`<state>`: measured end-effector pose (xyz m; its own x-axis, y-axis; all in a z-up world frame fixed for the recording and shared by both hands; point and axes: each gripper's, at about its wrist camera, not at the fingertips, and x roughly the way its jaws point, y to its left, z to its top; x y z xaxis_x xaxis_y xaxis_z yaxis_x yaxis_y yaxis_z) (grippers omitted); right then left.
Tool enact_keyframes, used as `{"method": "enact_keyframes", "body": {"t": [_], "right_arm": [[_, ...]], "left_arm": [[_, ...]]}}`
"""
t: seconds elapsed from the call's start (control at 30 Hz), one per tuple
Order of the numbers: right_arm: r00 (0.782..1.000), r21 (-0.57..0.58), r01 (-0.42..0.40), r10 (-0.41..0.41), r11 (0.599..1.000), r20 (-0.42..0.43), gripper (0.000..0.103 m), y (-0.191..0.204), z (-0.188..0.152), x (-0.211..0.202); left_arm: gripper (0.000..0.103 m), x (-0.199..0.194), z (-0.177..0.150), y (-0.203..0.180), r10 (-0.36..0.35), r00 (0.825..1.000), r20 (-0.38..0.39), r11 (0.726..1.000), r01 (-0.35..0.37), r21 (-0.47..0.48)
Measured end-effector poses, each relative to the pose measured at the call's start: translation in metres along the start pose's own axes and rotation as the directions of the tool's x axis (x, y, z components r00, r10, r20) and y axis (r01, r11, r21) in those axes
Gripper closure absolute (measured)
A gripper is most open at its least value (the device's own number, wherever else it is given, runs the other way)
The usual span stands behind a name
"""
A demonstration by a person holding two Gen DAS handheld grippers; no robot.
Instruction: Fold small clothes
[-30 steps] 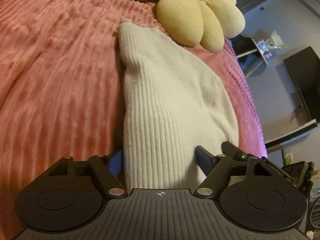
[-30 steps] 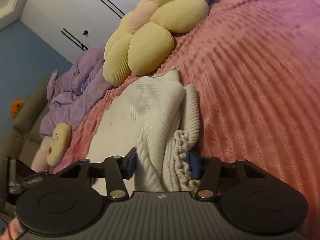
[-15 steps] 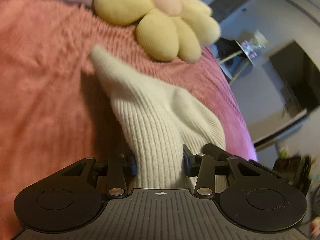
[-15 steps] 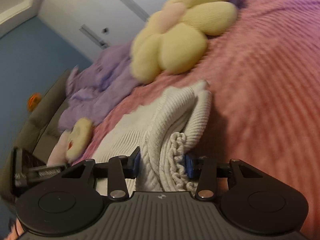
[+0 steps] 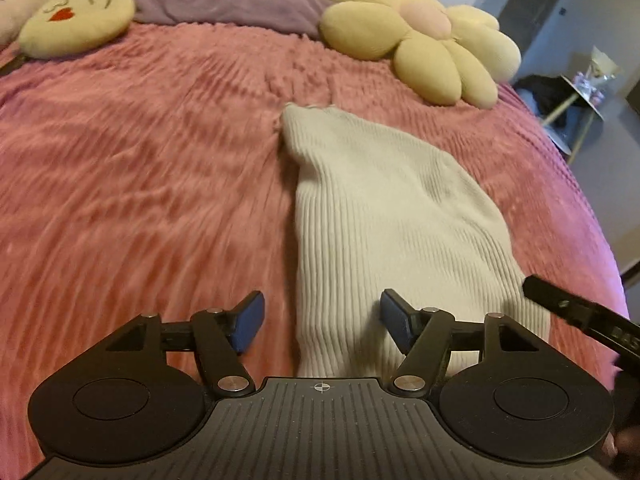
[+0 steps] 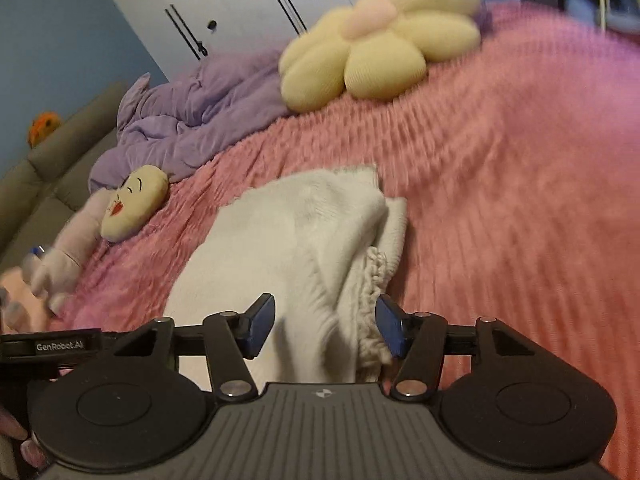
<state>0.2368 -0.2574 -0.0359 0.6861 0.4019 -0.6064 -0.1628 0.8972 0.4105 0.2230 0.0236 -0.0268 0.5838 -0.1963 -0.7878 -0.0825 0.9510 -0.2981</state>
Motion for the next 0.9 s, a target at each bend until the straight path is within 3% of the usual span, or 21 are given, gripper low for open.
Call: {"method": "enact_keyframes", "body": {"t": [0.1, 0.2, 0.33, 0.4, 0.47, 0.5, 0.57, 0.7, 0.9], "right_arm": [[0.997, -0.113, 0.05, -0.044, 0.992, 0.056, 0.051, 0.025, -0.008, -0.017], [0.999, -0.139, 0.038, -0.034, 0.99, 0.033, 0.056, 0.04, -0.01, -0.02], [0.999, -0.246, 0.043, -0.038, 0.968, 0.025, 0.057, 0.056, -0.015, -0.015], [0.996, -0.329, 0.088, -0.094, 0.94, -0.004, 0.057, 0.06, -0.021, -0.002], [0.968, -0.415, 0.198, -0.242, 0.888, -0.057, 0.057, 0.056, -0.032, 0.02], [0.961, -0.421, 0.204, -0.262, 0.884, -0.085, 0.057, 0.05, -0.036, 0.027], [0.966, -0.348, 0.185, -0.236, 0.919, -0.108, 0.057, 0.04, -0.035, 0.022], [0.976, -0.324, 0.198, -0.217, 0.925, -0.022, 0.057, 0.05, -0.021, 0.001], [0.973, -0.476, 0.225, -0.226, 0.85, 0.057, 0.057, 0.082, 0.0, 0.032]], "left_arm": [[0.031, 0.008, -0.005, -0.002, 0.045, 0.998, -0.032, 0.999, -0.045, -0.003], [0.027, 0.01, -0.006, -0.007, 0.086, 0.996, -0.036, 0.996, -0.085, 0.016], [0.029, -0.001, -0.01, -0.005, 0.087, 0.995, -0.037, 0.996, -0.088, -0.012], [0.029, -0.005, -0.01, -0.007, 0.094, 0.995, -0.031, 0.995, -0.095, -0.012], [0.029, -0.008, -0.011, -0.007, 0.111, 0.993, -0.03, 0.994, -0.111, -0.003], [0.029, -0.01, -0.011, -0.007, 0.115, 0.993, -0.026, 0.993, -0.115, 0.006], [0.029, -0.013, -0.009, -0.008, 0.133, 0.991, -0.007, 0.991, -0.133, 0.021], [0.026, -0.013, 0.004, -0.012, 0.154, 0.987, 0.047, 0.987, -0.156, 0.033], [0.023, 0.023, 0.027, -0.017, 0.189, 0.981, 0.039, 0.98, -0.191, 0.058]]}}
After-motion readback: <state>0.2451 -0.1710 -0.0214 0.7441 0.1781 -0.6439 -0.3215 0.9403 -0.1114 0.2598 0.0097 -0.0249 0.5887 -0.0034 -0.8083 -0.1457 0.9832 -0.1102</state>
